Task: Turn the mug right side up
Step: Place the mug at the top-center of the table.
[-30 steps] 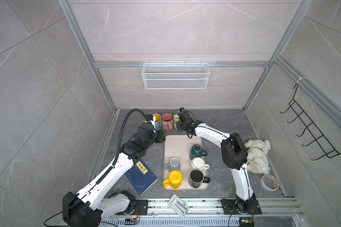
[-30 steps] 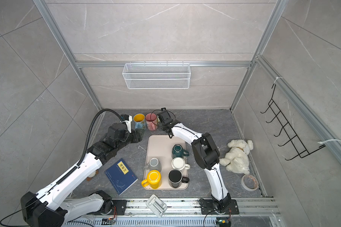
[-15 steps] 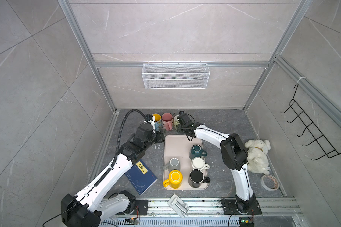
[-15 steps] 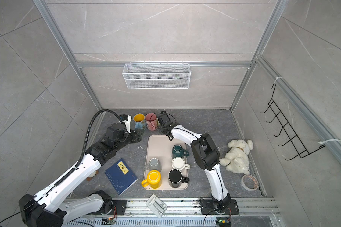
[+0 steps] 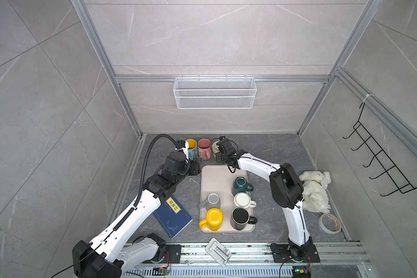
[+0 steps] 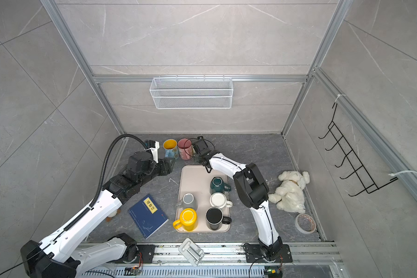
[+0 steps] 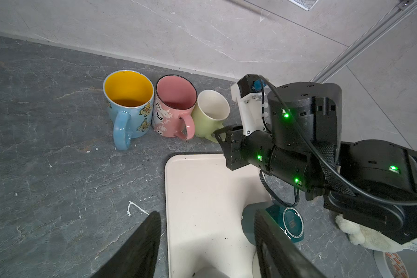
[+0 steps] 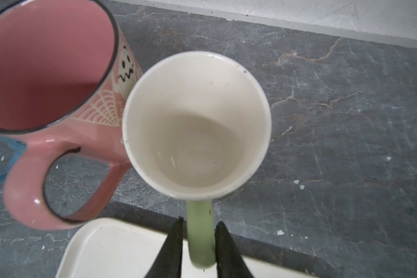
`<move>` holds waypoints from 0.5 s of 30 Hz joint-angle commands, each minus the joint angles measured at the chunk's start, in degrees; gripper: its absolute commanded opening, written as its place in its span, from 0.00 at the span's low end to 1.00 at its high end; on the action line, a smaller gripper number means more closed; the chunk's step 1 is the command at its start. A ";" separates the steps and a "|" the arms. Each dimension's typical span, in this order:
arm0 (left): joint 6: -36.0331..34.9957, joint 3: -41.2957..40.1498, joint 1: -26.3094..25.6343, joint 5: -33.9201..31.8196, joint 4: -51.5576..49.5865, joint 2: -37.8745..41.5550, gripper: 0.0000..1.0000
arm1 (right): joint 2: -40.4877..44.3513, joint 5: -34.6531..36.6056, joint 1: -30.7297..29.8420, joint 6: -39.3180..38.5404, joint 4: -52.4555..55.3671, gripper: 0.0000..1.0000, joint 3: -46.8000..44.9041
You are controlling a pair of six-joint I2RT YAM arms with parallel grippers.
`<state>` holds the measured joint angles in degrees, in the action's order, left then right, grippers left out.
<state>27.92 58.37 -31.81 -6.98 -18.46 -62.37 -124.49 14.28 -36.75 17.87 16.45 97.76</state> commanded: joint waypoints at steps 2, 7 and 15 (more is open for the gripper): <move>0.62 -0.34 0.39 0.21 0.00 1.37 0.64 | 2.05 -2.28 -0.51 2.47 1.22 0.27 0.40; 0.50 -0.53 0.42 0.05 -0.09 1.82 0.64 | 2.22 -3.25 -0.56 2.87 1.13 0.27 0.64; 0.38 -0.56 0.42 -0.05 -0.17 2.25 0.65 | 3.23 -2.59 -0.69 2.32 1.52 0.29 0.57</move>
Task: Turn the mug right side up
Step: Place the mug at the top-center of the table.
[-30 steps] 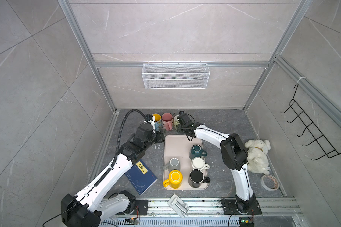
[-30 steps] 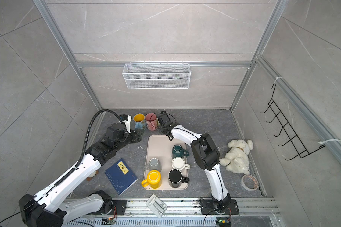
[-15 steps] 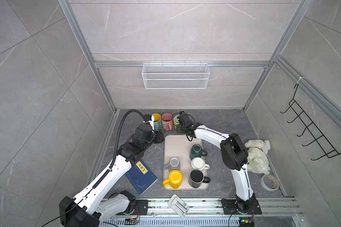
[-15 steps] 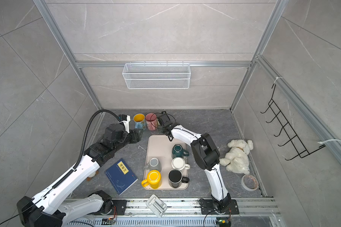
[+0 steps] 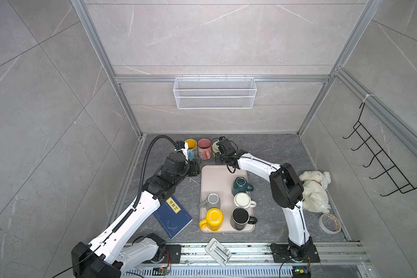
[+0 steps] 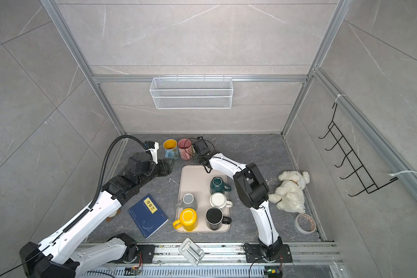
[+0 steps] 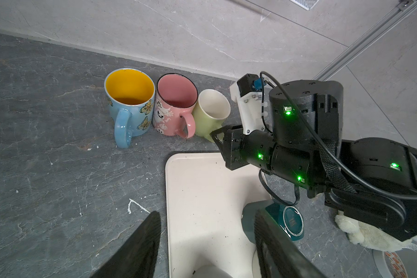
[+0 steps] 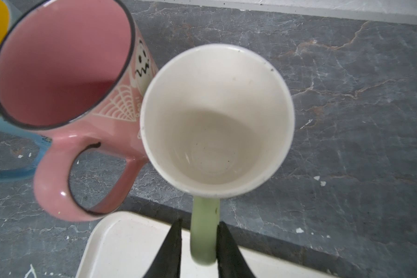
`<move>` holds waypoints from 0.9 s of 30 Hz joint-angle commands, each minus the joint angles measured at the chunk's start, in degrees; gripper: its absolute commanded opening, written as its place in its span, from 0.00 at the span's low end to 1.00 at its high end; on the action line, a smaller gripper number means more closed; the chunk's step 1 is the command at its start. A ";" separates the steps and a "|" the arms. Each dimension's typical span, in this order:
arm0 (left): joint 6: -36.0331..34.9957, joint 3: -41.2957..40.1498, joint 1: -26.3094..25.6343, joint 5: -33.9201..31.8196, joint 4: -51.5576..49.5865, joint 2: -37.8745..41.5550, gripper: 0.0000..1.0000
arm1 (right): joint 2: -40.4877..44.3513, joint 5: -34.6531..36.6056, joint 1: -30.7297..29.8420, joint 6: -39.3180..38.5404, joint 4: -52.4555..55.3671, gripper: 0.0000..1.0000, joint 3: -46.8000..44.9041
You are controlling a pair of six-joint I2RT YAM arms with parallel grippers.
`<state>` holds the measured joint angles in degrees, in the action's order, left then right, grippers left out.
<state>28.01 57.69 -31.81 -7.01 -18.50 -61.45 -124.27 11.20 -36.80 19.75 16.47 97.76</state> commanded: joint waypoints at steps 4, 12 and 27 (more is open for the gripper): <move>0.20 0.06 0.41 -0.03 -0.13 1.25 0.65 | 6.26 0.78 -0.66 -0.84 -0.11 0.33 -2.32; 0.73 -0.12 0.35 0.94 0.20 1.23 0.65 | 16.04 0.22 -0.65 -1.20 -1.96 0.51 -10.05; 3.50 -1.39 0.41 1.39 1.40 -3.13 0.64 | 41.93 -12.90 5.58 12.95 9.03 0.64 -25.34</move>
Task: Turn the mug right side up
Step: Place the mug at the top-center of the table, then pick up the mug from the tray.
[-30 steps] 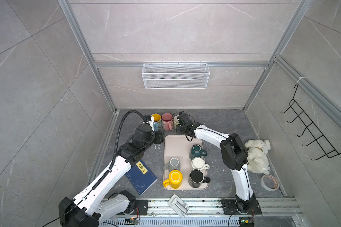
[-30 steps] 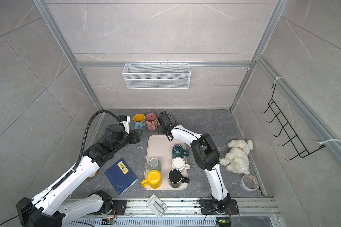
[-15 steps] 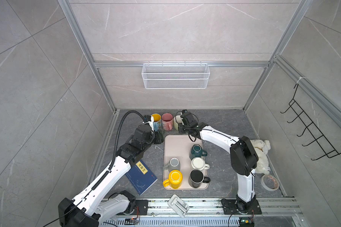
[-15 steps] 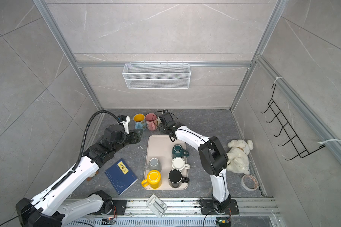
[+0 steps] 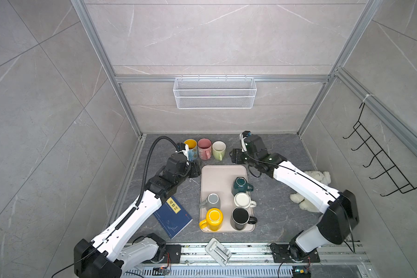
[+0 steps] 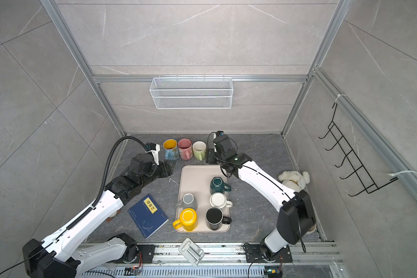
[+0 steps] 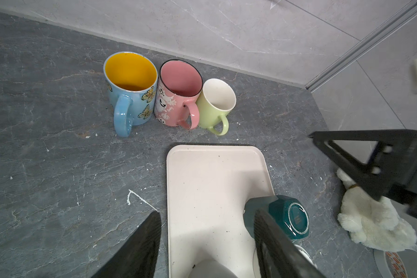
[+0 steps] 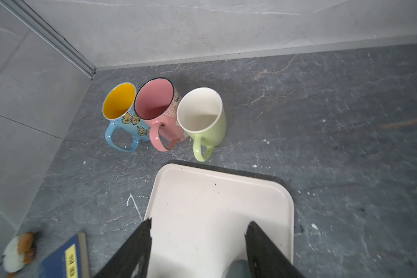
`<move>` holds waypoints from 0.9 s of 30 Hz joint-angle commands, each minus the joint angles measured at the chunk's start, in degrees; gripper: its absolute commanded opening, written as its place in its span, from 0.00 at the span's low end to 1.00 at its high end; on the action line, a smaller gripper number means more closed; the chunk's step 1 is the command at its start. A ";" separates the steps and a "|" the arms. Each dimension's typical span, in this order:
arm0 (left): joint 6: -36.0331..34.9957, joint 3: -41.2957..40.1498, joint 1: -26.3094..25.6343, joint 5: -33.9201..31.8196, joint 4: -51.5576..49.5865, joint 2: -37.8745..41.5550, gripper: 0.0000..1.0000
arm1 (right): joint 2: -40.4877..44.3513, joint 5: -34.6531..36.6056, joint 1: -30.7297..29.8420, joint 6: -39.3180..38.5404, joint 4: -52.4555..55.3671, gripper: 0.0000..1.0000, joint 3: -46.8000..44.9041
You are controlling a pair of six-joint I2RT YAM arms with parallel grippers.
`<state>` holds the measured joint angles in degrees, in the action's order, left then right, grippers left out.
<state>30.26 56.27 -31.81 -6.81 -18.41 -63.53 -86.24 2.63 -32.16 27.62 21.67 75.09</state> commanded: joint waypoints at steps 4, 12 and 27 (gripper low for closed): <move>1.56 0.64 0.29 1.07 1.57 -3.31 0.63 | 9.28 -5.63 1.88 10.73 6.56 0.64 -6.53; 1.82 1.40 0.30 1.89 1.86 -5.44 0.63 | 11.88 -10.04 3.71 23.96 7.05 0.65 -15.45; 2.48 -0.32 0.30 0.83 2.40 -4.41 0.63 | 17.81 -18.07 10.86 38.73 -3.70 0.73 -26.12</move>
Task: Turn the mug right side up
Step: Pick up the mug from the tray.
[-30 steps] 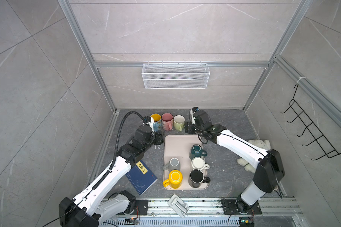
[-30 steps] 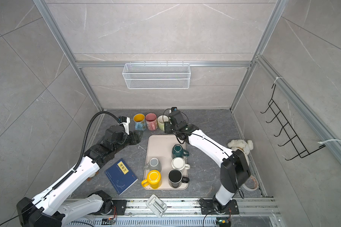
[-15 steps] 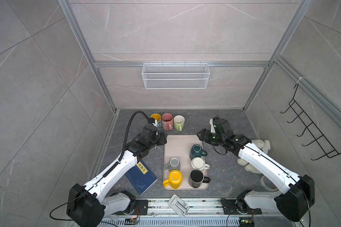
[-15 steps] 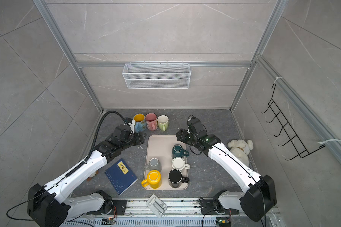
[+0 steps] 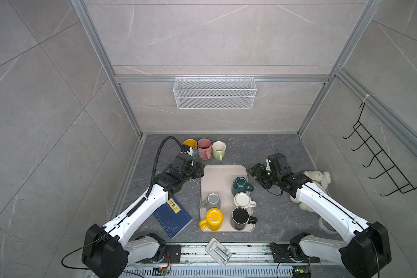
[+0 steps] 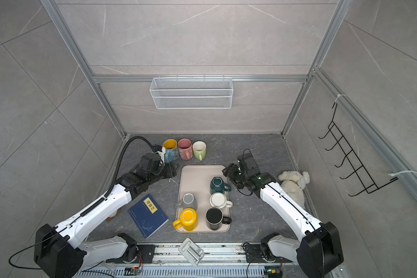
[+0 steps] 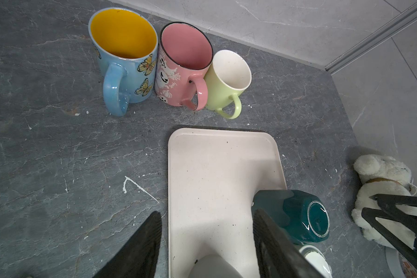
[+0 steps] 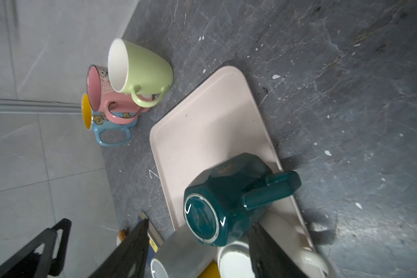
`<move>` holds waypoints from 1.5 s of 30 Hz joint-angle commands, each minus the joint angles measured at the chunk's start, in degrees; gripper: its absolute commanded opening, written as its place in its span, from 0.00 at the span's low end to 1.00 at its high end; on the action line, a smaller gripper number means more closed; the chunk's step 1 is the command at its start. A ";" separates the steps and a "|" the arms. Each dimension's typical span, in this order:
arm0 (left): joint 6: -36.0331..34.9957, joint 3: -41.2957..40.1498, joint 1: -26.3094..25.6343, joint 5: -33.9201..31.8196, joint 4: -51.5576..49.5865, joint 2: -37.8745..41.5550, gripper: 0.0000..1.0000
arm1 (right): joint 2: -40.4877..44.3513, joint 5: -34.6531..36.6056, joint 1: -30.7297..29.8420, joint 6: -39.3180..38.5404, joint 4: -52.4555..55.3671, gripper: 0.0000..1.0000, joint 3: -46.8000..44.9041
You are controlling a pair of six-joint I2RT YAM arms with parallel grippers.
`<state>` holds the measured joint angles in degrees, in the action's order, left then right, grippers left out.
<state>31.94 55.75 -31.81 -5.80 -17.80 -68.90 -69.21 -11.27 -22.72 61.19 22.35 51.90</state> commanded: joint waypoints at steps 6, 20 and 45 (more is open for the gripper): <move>1.36 0.10 0.26 -0.54 1.92 0.89 0.63 | -0.87 -13.69 6.28 14.91 -15.76 0.74 -10.63; 1.55 0.87 0.33 -1.13 1.41 0.18 0.63 | -4.97 -18.18 8.41 26.34 -29.96 0.68 -18.46; 1.87 0.77 0.28 -1.68 0.98 -0.70 0.63 | -6.78 -20.12 8.94 26.99 -31.67 0.66 -20.43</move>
<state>32.84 55.75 -31.83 -6.96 -17.82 -69.71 -76.18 -30.44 -13.85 87.90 -9.78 32.45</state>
